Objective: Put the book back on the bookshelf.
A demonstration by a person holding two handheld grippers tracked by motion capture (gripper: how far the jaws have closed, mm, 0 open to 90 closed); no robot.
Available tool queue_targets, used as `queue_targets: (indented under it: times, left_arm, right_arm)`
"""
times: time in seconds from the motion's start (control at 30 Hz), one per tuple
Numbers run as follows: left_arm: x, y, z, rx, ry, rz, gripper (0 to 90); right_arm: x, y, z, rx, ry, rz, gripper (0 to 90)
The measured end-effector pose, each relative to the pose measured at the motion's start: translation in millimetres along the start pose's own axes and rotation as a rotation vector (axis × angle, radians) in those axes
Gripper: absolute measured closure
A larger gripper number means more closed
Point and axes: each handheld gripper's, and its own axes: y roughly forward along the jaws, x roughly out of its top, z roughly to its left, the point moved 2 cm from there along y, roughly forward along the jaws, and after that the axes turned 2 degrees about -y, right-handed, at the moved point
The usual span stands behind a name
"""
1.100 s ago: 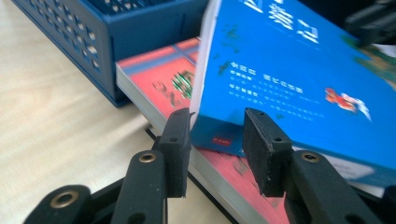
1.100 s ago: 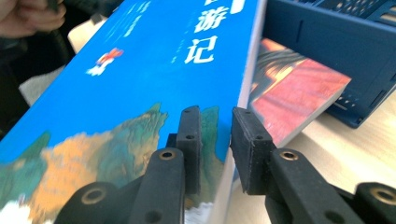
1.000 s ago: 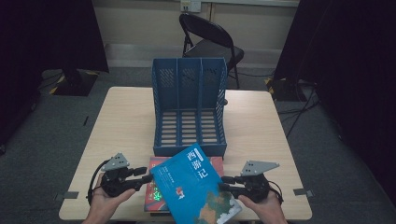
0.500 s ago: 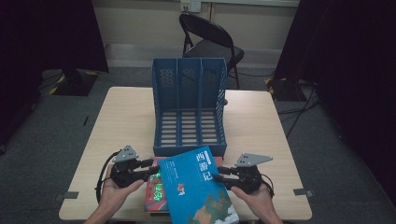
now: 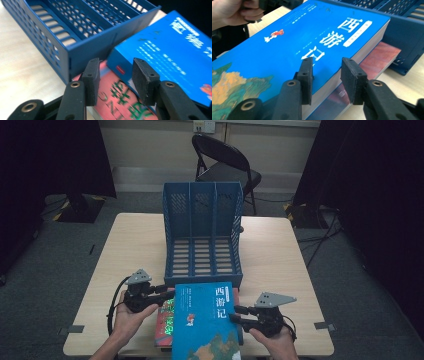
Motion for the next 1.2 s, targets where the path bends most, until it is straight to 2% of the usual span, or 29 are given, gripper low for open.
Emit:
queue_targets:
  times: [0.03,0.1,0.13,0.27,0.3,0.33,0.4,0.43,0.47,0.6,0.67,0.83,0.87,0.97,1.1,1.2]
  left_arm:
    - [0.1,-7.4,-5.8,-0.034,-0.007,-0.017,57.9]
    - [0.2,-10.4,-10.1,-0.035,0.004,-0.028,54.9]
    - [-1.0,-12.7,-17.0,-0.060,0.027,-0.021,52.9]
    - [-4.5,-7.2,-24.0,-0.090,0.011,-0.005,45.5]
    - [-4.5,-7.2,-24.0,-0.090,0.011,-0.005,43.0]
    - [-6.2,-3.2,-26.6,-0.071,0.022,0.013,39.9]
    - [-7.3,-1.5,-27.9,-0.076,0.029,0.022,37.8]
    - [-9.9,1.3,-29.2,-0.088,0.047,0.036,37.0]
    - [-9.9,1.3,-29.2,-0.088,0.047,0.036,34.6]
    - [-11.5,3.5,-32.2,-0.103,0.048,0.034,34.3]
    - [-11.5,6.0,-34.1,-0.113,0.033,0.056,31.8]
    - [-11.4,8.7,-32.0,-0.120,0.025,0.053,27.7]
    - [-11.8,10.1,-30.2,-0.129,0.012,0.050,27.2]
    - [-11.2,11.1,-30.1,-0.126,-0.003,0.057,26.5]
    - [-10.6,11.5,-30.9,-0.117,0.002,0.060,25.8]
    - [-10.9,11.2,-32.0,-0.111,-0.006,0.062,25.9]
  right_arm:
    - [3.1,2.6,-2.1,-0.006,0.011,-0.005,51.7]
    - [4.6,4.1,-2.8,-0.002,0.009,-0.003,50.7]
    - [8.1,7.5,-3.7,-0.016,0.009,-0.011,46.0]
    - [12.8,17.1,-5.6,-0.032,0.010,-0.010,38.5]
    - [12.8,17.1,-5.6,-0.032,0.010,-0.010,38.5]
    - [12.8,20.4,-7.6,-0.038,0.023,-0.017,36.3]
    - [12.1,21.2,-8.6,-0.036,0.027,-0.016,35.7]
    - [9.7,22.4,-10.3,-0.029,0.052,-0.015,34.5]
    - [9.0,22.4,-10.7,-0.023,0.059,-0.016,34.2]
    - [7.5,23.3,-9.9,-0.010,0.074,-0.010,31.7]
    - [7.9,24.7,-7.0,-0.013,0.064,0.006,27.5]
    - [11.3,27.9,-7.8,-0.014,0.058,0.028,24.3]
    - [11.5,29.7,-8.8,-0.010,0.063,0.028,23.3]
    - [11.4,29.9,-9.2,-0.008,0.069,0.029,23.3]
    - [11.4,30.1,-9.5,-0.006,0.076,0.031,23.5]
    - [13.1,28.8,-5.0,-0.028,0.078,0.043,24.2]
